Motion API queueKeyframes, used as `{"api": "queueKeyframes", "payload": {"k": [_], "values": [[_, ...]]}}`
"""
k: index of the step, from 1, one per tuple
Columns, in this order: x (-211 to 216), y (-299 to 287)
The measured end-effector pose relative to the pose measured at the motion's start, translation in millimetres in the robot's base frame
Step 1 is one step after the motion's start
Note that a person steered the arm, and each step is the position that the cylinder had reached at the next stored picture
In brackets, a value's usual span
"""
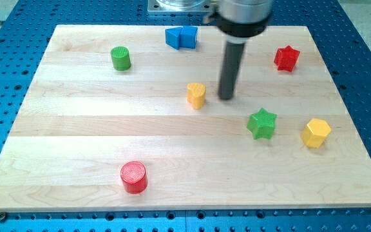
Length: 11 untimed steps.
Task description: Move the heart diagonally to the red circle
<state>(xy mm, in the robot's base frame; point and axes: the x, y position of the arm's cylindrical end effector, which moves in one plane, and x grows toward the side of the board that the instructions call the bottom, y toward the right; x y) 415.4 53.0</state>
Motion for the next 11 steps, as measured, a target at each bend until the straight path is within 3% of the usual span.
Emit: {"api": "queueKeyframes", "payload": {"k": [1,2,4,5,7,8,9,11], "values": [[5,-96],[18,-102],[39,-214],[81,-192],[54,-275],[27,-278],[55,-218],[20,43]]}}
